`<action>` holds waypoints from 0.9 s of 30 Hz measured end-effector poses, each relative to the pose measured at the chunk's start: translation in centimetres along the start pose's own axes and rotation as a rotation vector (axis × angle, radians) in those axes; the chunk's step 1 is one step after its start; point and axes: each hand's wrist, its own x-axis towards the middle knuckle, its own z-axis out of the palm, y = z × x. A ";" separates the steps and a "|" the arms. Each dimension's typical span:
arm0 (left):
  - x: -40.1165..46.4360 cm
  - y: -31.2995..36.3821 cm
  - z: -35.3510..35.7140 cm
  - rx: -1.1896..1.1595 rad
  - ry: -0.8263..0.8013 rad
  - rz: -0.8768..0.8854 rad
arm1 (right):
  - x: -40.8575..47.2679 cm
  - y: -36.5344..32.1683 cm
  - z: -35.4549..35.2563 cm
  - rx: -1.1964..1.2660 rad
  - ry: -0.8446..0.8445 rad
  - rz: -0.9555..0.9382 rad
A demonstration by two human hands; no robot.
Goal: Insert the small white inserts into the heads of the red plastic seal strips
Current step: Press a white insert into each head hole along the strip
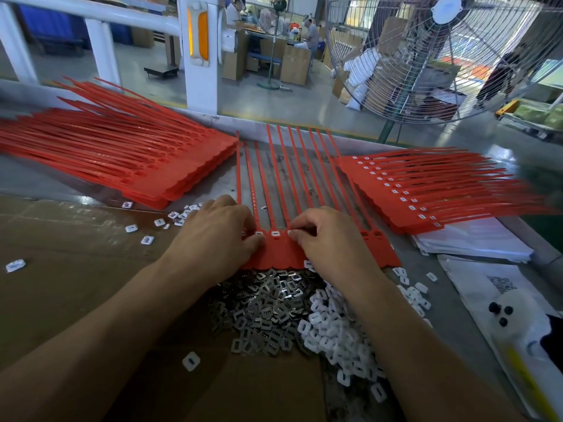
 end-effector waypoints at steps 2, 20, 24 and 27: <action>0.0 0.0 0.0 0.000 0.001 0.000 | 0.1 0.1 0.1 0.025 0.000 0.023; 0.0 0.1 0.0 -0.003 0.000 -0.006 | -0.1 0.3 -0.7 0.087 -0.046 0.011; 0.0 0.1 -0.1 -0.009 -0.005 -0.009 | 0.0 0.4 -0.7 0.099 -0.059 0.019; -0.1 0.1 -0.1 -0.014 -0.005 -0.009 | 0.1 0.4 -0.6 0.090 -0.065 0.015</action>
